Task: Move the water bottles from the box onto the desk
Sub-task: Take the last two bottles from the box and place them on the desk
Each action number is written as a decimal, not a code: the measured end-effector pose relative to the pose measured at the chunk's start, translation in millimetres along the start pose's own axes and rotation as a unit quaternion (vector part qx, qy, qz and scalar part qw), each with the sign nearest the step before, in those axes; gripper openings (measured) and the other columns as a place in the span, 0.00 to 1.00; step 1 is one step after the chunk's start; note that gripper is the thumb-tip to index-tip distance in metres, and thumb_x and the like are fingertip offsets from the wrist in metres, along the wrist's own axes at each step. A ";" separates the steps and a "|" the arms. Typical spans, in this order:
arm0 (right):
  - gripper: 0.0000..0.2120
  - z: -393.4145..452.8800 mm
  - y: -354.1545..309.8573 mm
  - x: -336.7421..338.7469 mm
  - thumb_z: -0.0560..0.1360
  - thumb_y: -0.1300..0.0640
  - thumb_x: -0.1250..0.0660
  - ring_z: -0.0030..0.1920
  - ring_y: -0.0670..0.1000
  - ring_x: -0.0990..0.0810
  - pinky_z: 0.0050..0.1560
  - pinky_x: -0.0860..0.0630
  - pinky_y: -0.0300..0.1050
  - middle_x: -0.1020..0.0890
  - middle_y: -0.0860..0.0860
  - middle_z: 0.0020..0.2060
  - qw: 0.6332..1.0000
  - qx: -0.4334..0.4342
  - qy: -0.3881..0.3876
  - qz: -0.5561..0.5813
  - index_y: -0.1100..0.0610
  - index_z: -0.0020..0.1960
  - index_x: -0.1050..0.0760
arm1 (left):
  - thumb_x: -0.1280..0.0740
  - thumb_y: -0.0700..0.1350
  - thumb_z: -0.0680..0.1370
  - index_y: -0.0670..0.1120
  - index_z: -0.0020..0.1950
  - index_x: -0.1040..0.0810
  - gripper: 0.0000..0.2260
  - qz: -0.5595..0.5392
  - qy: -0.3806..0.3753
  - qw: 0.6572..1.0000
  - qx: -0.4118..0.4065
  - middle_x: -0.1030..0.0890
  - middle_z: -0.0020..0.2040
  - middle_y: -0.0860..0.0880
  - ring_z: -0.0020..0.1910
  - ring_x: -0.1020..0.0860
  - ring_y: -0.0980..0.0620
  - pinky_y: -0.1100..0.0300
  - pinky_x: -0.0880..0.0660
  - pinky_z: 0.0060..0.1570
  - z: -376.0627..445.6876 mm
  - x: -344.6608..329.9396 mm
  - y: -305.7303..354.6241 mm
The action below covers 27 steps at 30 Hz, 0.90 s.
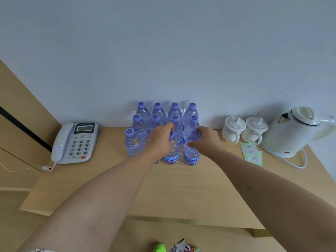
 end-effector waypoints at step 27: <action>0.25 -12.0 -6.5 -12.1 0.71 0.58 0.25 0.53 0.55 0.21 0.50 0.27 0.44 0.18 0.53 0.53 0.999 0.000 0.007 0.034 0.55 0.67 0.25 | 0.32 0.31 0.71 0.43 0.61 0.30 0.21 0.107 -0.055 0.987 -0.103 0.26 0.53 0.43 0.45 0.24 0.40 0.49 0.28 0.39 4.5 -2.3 2.2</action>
Point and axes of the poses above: each hand's wrist, its own z-axis towards the middle knuckle, its own x-axis out of the back of the hand, y = z × x, the point moved 4 cm from there along z, towards the middle knuckle
